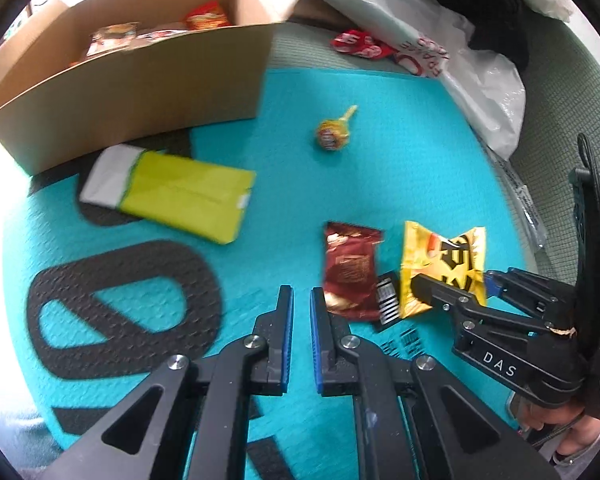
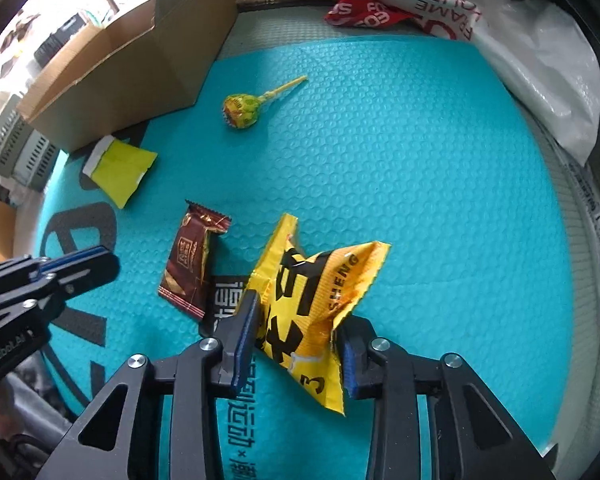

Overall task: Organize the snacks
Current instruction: 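Grasp the yellow SHENG chip bag with the right tool while the left tool reaches the chocolate bar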

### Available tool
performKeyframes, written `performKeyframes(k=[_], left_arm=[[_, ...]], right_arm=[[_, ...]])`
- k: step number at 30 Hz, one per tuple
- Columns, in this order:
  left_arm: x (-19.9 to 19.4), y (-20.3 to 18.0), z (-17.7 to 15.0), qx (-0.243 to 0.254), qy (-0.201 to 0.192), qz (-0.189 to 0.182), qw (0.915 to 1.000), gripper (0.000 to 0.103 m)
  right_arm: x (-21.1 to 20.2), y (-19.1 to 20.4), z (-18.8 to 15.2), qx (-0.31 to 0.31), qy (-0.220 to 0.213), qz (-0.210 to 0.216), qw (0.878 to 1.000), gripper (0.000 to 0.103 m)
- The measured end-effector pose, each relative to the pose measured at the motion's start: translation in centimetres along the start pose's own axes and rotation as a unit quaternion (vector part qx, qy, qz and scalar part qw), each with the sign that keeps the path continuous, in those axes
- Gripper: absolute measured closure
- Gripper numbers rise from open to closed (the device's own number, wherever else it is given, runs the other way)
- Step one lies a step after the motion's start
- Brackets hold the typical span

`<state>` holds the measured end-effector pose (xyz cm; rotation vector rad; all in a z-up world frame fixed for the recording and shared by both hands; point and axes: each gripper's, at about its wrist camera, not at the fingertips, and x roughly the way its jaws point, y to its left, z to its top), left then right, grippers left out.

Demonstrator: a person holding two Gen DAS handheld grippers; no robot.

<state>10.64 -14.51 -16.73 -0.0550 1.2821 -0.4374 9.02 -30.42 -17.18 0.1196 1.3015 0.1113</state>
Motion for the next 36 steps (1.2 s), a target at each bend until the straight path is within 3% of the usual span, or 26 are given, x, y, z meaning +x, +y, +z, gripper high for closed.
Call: performKeyframes(k=[10,13,14,16,17,18,19,26,35,36], left_arm=[[2.7,-2.4,1.4,0.023,0.020,-0.016,0.9994,0.095],[3.0,-2.5,1.4,0.024,0.024,-0.012,0.9993,0.092],[3.0,-2.5,1.4,0.024,0.025,-0.011,0.9993,0.086],[2.9,-2.4,1.3,0.022,0.024,-0.016,0.9993,0.062],[2.7,-2.4,1.3,0.021,0.022,-0.019,0.9994,0.033],[2.5,-2.2,1.2,0.017,0.016,-0.017,0.9996,0.020],[2.3,-2.1,1.2,0.013,0.011,-0.021,0.9996,0.016],[3.0,-2.5,2.1,0.016,0.010,-0.021,0.9996,0.015],[4.2,-3.3,3.4,0.043,0.002,0.034,0.9985,0.015],[4.2,-3.3,3.5,0.044,0.000,0.036,0.9984,0.020]], right_arm=[[-0.4,-2.7,0.2,0.019,-0.002,0.022,1.000,0.070],[-0.2,-1.8,0.0,0.017,-0.002,0.022,1.000,0.070],[-0.1,-1.7,0.0,0.017,-0.002,0.023,1.000,0.070],[0.0,-1.5,0.0,0.019,-0.002,0.028,0.999,0.070],[-0.1,-1.6,-0.1,0.020,-0.002,0.030,0.999,0.070],[-0.1,-1.7,-0.1,0.019,-0.002,0.031,0.999,0.070],[-0.1,-1.9,0.0,0.021,-0.002,0.029,0.999,0.070],[-0.5,-2.4,-0.2,0.029,-0.006,0.027,0.999,0.070],[-0.6,-3.2,-0.8,0.032,-0.005,0.025,0.999,0.070],[-0.6,-3.1,-0.8,0.030,-0.005,0.023,0.999,0.070]])
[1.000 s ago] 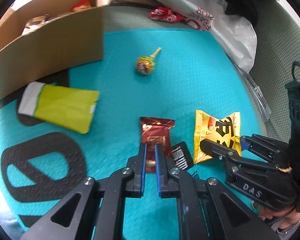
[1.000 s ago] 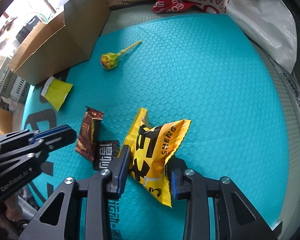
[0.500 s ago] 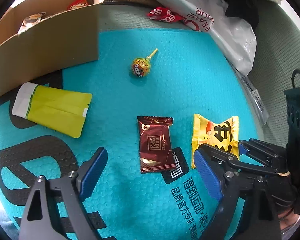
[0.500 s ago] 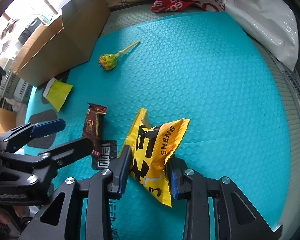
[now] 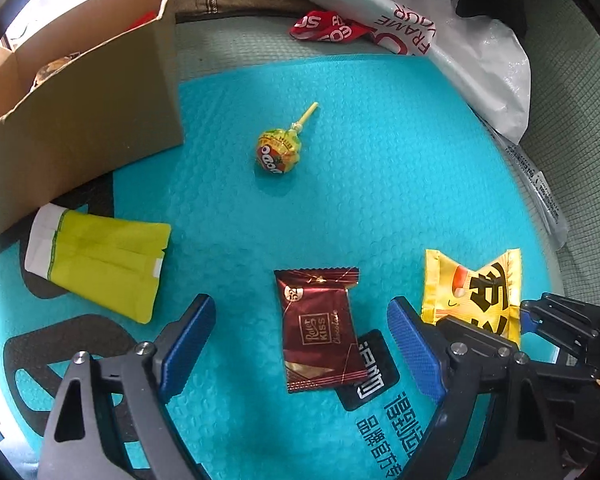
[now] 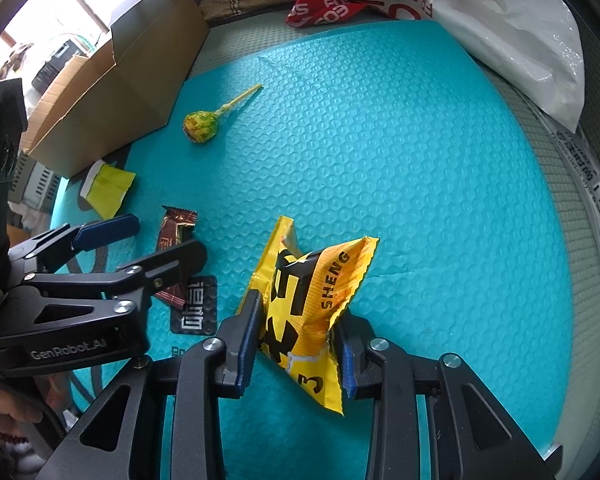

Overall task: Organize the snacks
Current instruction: 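Grasp the yellow SHENG chip bag with the right tool while the left tool reaches the chocolate bar, then close the left tool on the red-brown chocolate bar and lift it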

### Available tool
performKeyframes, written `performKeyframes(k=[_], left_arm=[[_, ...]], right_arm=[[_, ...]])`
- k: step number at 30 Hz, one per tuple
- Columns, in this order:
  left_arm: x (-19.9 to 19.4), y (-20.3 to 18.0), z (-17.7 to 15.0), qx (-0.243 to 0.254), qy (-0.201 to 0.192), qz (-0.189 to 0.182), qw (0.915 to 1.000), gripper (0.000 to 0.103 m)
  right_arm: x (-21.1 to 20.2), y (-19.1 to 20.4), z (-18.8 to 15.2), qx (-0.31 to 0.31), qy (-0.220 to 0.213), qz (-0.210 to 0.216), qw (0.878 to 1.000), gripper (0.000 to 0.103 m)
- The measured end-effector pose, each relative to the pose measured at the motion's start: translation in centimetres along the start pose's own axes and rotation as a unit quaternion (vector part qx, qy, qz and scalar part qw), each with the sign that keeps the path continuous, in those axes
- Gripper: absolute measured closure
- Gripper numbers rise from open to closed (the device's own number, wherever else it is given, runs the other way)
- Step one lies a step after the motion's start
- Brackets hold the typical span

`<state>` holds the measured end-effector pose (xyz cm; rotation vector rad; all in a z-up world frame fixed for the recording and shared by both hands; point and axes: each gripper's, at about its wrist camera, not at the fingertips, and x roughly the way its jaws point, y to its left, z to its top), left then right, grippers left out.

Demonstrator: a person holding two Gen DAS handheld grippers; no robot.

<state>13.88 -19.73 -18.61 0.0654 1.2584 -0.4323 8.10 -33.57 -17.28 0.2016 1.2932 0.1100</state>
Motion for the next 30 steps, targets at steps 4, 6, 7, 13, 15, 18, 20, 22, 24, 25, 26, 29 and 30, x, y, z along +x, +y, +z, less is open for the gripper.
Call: performKeyframes(k=[4,6,7,13,15,18,20,22,24,25,26,29,30], left_arm=[[-0.2,-0.2,-0.1,0.016,-0.006,0.025,0.9995,0.054],[-0.3,-0.3,-0.3,0.023,-0.007,0.028,0.9993,0.075],[-0.3,-0.3,-0.3,0.026,-0.007,0.028,0.9993,0.076],[-0.7,-0.1,-0.8,0.020,-0.003,0.025,0.9995,0.077],[-0.8,0.0,-1.2,0.013,-0.001,0.021,0.9997,0.077],[-1.5,0.5,-2.0,0.007,-0.003,0.019,0.9998,0.077],[-1.9,0.8,-2.5,0.002,-0.003,0.019,0.9998,0.077],[-2.4,1.2,-2.9,-0.005,-0.004,0.019,0.9998,0.077],[-2.8,1.6,-3.3,-0.013,-0.006,0.020,0.9997,0.077],[-3.0,1.8,-3.5,-0.018,-0.007,0.021,0.9996,0.077],[-3.2,2.0,-3.7,-0.022,-0.008,0.022,0.9995,0.077],[-3.8,2.8,-4.4,-0.031,-0.009,0.027,0.9991,0.077],[-4.0,3.0,-4.7,-0.034,-0.009,0.028,0.9990,0.077]], right_arm=[[0.2,0.2,0.2,0.004,0.001,0.001,1.000,0.069],[0.3,0.2,0.2,0.004,0.002,0.001,1.000,0.069],[0.3,0.2,0.2,0.004,0.002,0.000,1.000,0.069],[0.1,0.4,0.0,0.003,-0.002,-0.004,1.000,0.070],[0.0,0.5,0.0,0.002,-0.003,-0.006,1.000,0.070],[-0.2,0.7,-0.1,0.000,-0.005,-0.005,1.000,0.071],[-0.4,0.8,-0.2,-0.001,-0.006,0.001,1.000,0.072],[-0.5,1.0,-0.3,-0.004,-0.007,0.006,1.000,0.074],[-0.7,1.6,-0.4,-0.013,-0.009,0.006,1.000,0.075],[-0.8,1.9,-0.5,-0.017,-0.010,0.007,1.000,0.075],[-0.9,2.1,-0.5,-0.019,-0.011,0.009,1.000,0.075],[-0.9,3.1,-0.8,-0.029,-0.011,0.013,0.999,0.076],[-1.0,3.4,-0.9,-0.031,-0.013,0.014,0.999,0.077]])
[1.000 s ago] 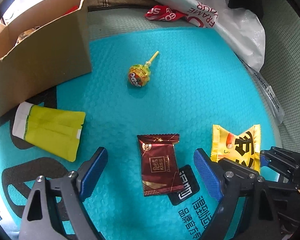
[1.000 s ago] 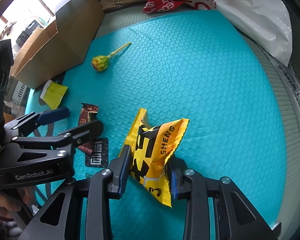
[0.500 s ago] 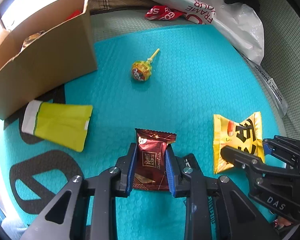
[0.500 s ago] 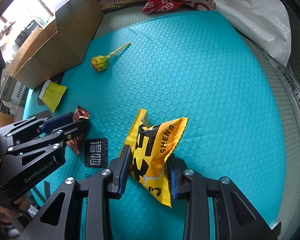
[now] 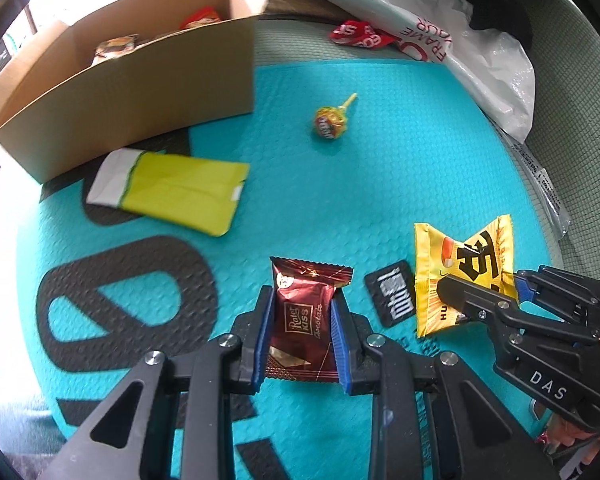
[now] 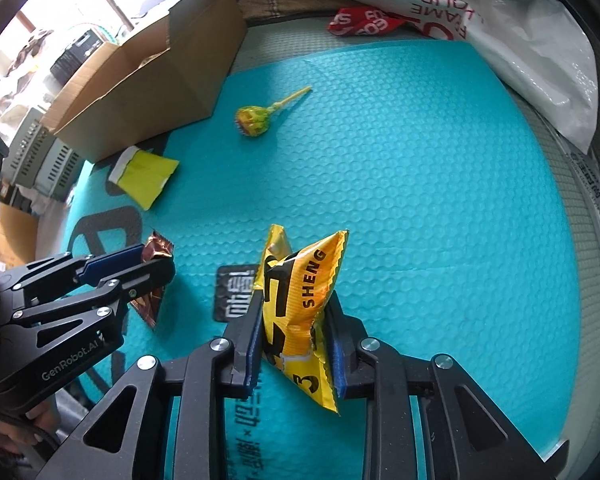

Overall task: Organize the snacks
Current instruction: 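Close the left tool on the red-brown chocolate bar and lift it, then carry the chocolate bar and chip bag over the box with both tools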

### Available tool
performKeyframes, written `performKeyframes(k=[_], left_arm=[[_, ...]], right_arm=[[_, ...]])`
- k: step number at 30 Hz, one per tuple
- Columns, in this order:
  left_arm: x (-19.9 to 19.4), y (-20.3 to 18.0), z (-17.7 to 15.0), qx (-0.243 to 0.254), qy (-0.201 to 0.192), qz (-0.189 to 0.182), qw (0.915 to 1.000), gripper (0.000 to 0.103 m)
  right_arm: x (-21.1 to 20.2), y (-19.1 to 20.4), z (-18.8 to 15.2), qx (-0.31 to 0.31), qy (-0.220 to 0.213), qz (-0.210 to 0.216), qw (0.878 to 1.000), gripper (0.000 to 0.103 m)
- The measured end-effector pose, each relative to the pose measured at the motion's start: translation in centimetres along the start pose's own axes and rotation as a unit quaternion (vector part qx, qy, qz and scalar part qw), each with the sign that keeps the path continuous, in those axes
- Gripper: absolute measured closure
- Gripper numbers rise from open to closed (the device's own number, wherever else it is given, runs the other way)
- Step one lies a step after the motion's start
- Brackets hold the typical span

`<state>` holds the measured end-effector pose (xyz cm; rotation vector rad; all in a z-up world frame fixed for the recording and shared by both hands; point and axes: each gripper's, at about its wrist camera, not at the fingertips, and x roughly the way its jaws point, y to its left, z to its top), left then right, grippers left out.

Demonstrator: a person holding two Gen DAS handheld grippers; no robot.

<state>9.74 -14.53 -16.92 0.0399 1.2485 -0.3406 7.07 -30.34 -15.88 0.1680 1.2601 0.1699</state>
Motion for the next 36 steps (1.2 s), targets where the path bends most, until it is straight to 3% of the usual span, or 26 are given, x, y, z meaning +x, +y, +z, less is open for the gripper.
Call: performKeyframes(k=[16,26,36], left_arm=[[-6.8,4.5,-2.9,-0.037,-0.049,0.034,0.9975,0.077],[-11.9,7.9,-4.2,-0.075,-0.089,0.051,0.9919,0.077],[-17.5,10.7,-1.9,-0.096,-0.148,0.064,0.9823,0.077]], right_arm=[[-1.5,7.4,-1.1,-0.066,-0.004,0.053,0.996,0.077],[-4.1,13.1,-0.4,-0.130,-0.017,0.085,0.988,0.078],[-7.6,17.9,2.6,-0.176,-0.054,0.106,0.977,0.078]])
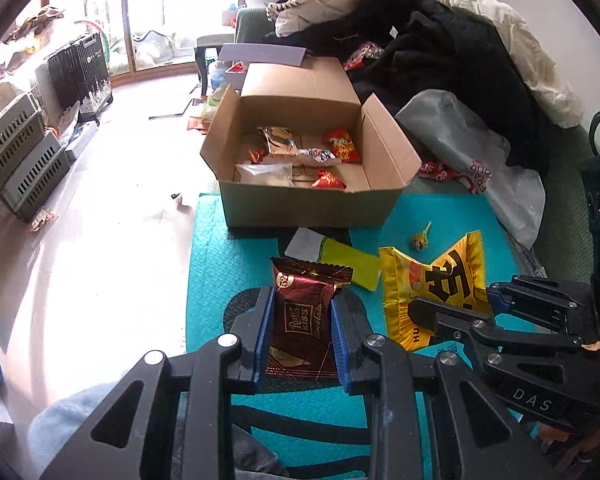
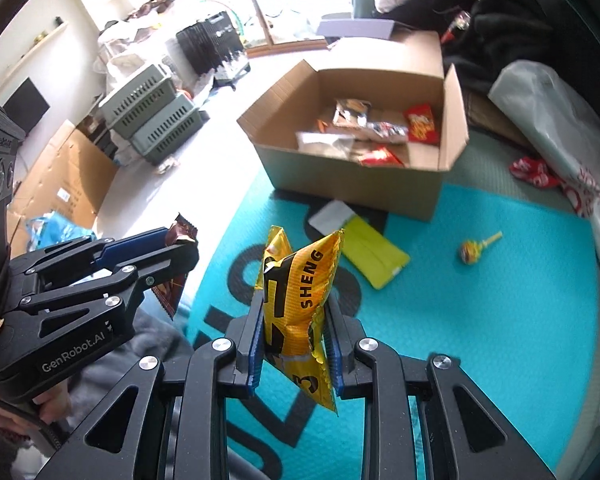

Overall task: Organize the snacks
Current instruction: 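Carry the chocolate bar and chip bag over the box with both tools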

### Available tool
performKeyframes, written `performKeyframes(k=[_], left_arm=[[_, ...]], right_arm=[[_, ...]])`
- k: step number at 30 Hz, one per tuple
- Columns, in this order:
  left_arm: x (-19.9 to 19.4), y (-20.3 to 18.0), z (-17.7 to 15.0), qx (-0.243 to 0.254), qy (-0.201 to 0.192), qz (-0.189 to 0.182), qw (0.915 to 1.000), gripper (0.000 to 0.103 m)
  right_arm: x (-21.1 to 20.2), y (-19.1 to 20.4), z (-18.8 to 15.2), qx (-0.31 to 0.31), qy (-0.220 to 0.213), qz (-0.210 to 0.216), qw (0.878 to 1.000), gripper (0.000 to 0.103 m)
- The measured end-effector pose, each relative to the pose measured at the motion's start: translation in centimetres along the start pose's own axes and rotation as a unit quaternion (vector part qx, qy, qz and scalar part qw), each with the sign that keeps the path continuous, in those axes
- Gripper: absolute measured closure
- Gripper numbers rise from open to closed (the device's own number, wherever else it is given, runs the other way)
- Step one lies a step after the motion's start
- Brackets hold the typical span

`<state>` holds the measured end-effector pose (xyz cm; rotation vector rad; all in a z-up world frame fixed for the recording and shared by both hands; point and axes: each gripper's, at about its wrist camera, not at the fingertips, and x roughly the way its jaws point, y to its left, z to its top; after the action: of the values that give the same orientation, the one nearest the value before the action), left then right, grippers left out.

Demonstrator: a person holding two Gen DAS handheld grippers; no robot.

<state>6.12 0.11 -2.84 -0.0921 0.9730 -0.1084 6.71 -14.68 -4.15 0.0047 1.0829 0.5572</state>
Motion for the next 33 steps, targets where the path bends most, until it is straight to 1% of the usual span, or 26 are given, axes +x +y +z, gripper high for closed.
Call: performKeyframes(k=[7,15,24,28,33], left_arm=[[-1.3,0.6,4.1,-0.003,-0.033,0.001,0.9994,0.077],[-0.5,0.3,9.1,-0.003,-0.060,-0.014,0.9981,0.077],[3.3,0.2,15.1,0.006,-0.072,-0.028,0.9970,0.077],[5.6,0.4,17.4,0.011,-0.073,-0.031,0.9968,0.077],[9.3,0.9,19.2,0.010,-0.063,-0.030,0.9975,0.077]], right_arm=[[-1.2,0.3,3.8,-0.007,-0.023,0.014,1.000,0.077],[-2.5,-0.6,9.1,-0.026,-0.056,0.000,0.998,0.077],[-2.3,-3.3,15.1,-0.044,-0.083,-0.033,0.995,0.077],[-1.0,-4.8,17.1,-0.044,-0.085,-0.045,0.994,0.077],[1.7,-6.7,19.5,-0.043,-0.079,-0.058,0.994,0.077]])
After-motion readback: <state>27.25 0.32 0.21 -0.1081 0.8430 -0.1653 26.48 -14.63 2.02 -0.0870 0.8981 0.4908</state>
